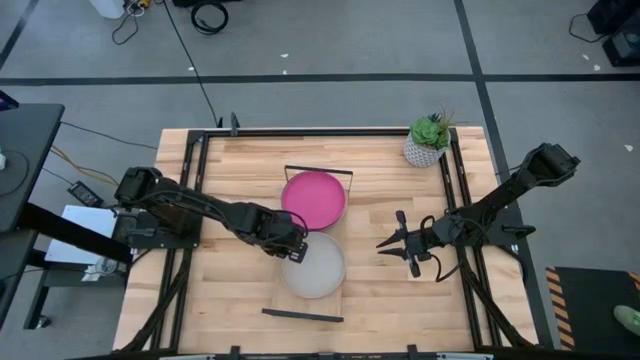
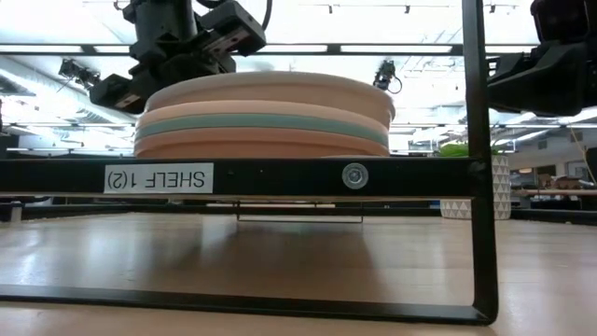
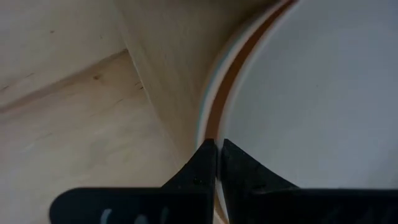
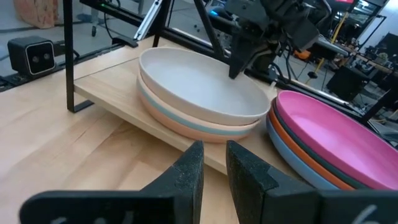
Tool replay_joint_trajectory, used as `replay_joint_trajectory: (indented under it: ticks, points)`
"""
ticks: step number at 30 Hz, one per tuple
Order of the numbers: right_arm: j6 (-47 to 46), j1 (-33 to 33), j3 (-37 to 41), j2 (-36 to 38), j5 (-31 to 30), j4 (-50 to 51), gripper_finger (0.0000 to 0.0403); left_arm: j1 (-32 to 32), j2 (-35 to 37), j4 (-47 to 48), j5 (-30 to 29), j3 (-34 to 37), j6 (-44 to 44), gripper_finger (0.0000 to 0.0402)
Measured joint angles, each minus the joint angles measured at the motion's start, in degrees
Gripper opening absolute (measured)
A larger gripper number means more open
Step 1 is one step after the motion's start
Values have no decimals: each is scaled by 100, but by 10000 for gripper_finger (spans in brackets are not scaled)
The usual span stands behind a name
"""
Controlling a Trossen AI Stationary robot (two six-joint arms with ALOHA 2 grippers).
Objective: Place and stack plates onto a shelf
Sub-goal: Stack the gray plate on top of the light orange plate, then return to Home Position
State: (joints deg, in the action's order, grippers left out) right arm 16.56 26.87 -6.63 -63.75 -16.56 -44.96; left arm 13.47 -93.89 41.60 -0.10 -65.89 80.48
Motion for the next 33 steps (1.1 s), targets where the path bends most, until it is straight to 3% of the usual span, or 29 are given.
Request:
replay_joint_trajectory:
  ticks: [6, 14, 25, 28, 33]
  points:
    - [-30, 0, 0, 0, 15, -21, 74, 23, 0, -40, 75, 0, -133, 32]
    - [-51, 0, 0, 0, 16, -19, 74, -40, 55, 92, 390, -12, -245, 106]
    - [-182, 0, 0, 0, 18, 2, 74, -98, 101, 1418, 41, -801, -1348, 142]
    - [-182, 0, 0, 0, 18, 1, 74, -33, 102, 931, -235, -1069, -2055, 142]
    - [-212, 0, 1, 0, 18, -4, 74, 183, 100, -1077, -1002, -1115, -3549, 142]
